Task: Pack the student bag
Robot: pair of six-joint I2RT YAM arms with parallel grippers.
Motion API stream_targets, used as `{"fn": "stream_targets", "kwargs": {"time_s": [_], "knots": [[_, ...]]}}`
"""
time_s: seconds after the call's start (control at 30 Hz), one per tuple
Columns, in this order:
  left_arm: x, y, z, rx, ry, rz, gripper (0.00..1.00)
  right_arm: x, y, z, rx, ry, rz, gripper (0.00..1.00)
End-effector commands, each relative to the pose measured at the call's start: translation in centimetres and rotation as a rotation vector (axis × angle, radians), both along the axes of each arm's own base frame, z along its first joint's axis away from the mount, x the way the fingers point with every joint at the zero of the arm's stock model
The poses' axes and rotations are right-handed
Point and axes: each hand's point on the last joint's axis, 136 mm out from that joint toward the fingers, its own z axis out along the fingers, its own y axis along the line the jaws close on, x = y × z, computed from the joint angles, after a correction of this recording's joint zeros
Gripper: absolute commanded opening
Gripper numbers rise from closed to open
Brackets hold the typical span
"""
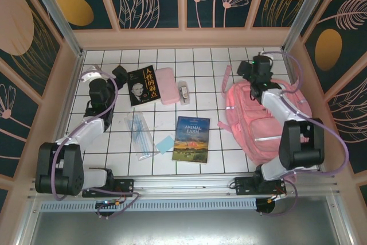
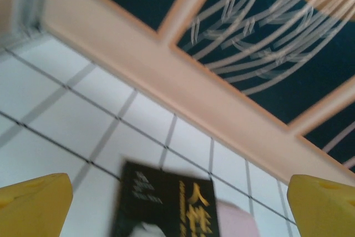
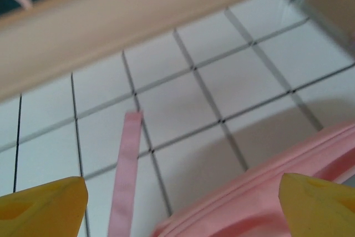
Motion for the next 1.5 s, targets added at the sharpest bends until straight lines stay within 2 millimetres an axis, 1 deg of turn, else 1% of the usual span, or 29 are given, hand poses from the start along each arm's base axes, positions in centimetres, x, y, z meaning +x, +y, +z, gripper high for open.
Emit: {"fn": "stream_targets", "kwargs": {"time_s": [0.0,0.07,0.13,0.17,0.27,0.3,0.4,0.47,0.5,0.57,0.6,0.67,0.73,0.83,0.87,0.97,1.0,1.07,1.1,1.17,1.2,1.23,1.3,1.33,1.37,1.4,1.43,1.47], "knots": [[-0.8,-4.7,-2.3,-0.151,0.104,-0.118,0.99,-5.3,1.7,-5.5,-0.093,0.346,0.0,0.89],[-1.3,-6.4,-3.1,-0.155,0.135,-0.154,0.99,-6.8,2.8,-6.4,-0.123,0.402,0.014,0.88],[-1.7,-7.7,-4.0,-0.174,0.158,-0.191,0.99,-7.8,2.9,-7.7,-0.136,0.448,0.001,0.85],[-1.8,-8.1,-4.3,-0.181,0.169,-0.202,0.99,-8.0,2.8,-8.5,-0.14,0.462,-0.004,0.83],[-1.9,-9.3,-5.1,-0.194,0.195,-0.245,0.99,-7.8,2.3,-10.8,-0.166,0.5,-0.03,0.7],[-1.8,-9.6,-5.2,-0.195,0.2,-0.256,0.99,-7.5,2.1,-11.6,-0.179,0.512,-0.04,0.62],[-1.9,-9.9,-5.2,-0.198,0.201,-0.264,0.99,-6.7,2.0,-13.4,-0.209,0.546,-0.052,0.3],[-2.0,-9.9,-5.2,-0.199,0.194,-0.26,0.99,-6.0,2.3,-13.4,-0.212,0.545,-0.039,0.09],[-2.0,-9.7,-5.2,-0.197,0.192,-0.254,0.99,-5.5,2.6,-13.1,-0.204,0.535,-0.029,0.0],[-2.1,-9.5,-5.2,-0.195,0.187,-0.245,0.99,-4.4,3.7,-11.6,-0.17,0.492,-0.003,0.0],[-2.1,-9.5,-5.2,-0.194,0.187,-0.243,0.99,-3.7,4.4,-10.5,-0.141,0.459,0.018,0.0],[-2.1,-9.6,-5.2,-0.195,0.189,-0.246,0.99,-2.1,6.7,-8.1,-0.053,0.383,0.093,0.0],[-1.8,-9.7,-5.0,-0.196,0.185,-0.251,0.99,-0.1,9.9,-5.4,0.053,0.283,0.202,0.0],[-1.6,-10.0,-4.8,-0.203,0.181,-0.265,0.99,3.0,13.7,-2.2,0.159,0.178,0.324,0.0],[-1.6,-10.1,-4.8,-0.206,0.181,-0.27,0.99,3.6,15.0,-2.0,0.183,0.175,0.358,0.0],[-1.7,-10.4,-4.6,-0.216,0.179,-0.281,0.99,6.5,19.1,-0.9,0.214,0.136,0.44,0.0],[-1.8,-10.4,-4.5,-0.219,0.177,-0.286,0.99,7.4,20.6,-0.9,0.219,0.131,0.471,0.0],[-2.0,-10.7,-4.5,-0.225,0.181,-0.3,0.99,9.3,23.0,-0.6,0.223,0.115,0.521,0.0],[-2.1,-10.9,-4.5,-0.229,0.182,-0.31,0.99,10.3,24.0,-0.3,0.226,0.104,0.544,0.0],[-2.3,-11.4,-4.5,-0.235,0.183,-0.331,0.99,11.5,25.6,1.1,0.236,0.073,0.594,0.0],[-2.4,-11.8,-4.5,-0.237,0.183,-0.345,0.99,11.9,26.3,1.9,0.238,0.056,0.619,0.02],[-2.4,-12.1,-4.5,-0.237,0.185,-0.354,0.99,12.1,26.7,2.6,0.24,0.041,0.637,0.13],[-2.3,-12.9,-4.5,-0.252,0.185,-0.38,0.99,12.1,27.0,4.7,0.236,0.004,0.662,0.44],[-2.2,-13.4,-4.5,-0.264,0.184,-0.396,0.99,11.9,26.8,5.6,0.232,-0.01,0.665,0.52],[-2.1,-14.1,-4.5,-0.281,0.185,-0.418,0.99,11.6,26.6,6.4,0.22,-0.022,0.661,0.56],[-2.0,-15.0,-4.2,-0.295,0.181,-0.442,0.99,11.3,25.9,7.1,0.203,-0.031,0.647,0.59],[-1.9,-15.9,-4.3,-0.303,0.186,-0.466,0.99,10.9,25.2,7.5,0.187,-0.031,0.634,0.62],[-1.8,-16.9,-4.2,-0.306,0.187,-0.492,0.98,10.4,24.1,7.6,0.166,-0.026,0.613,0.63]]}}
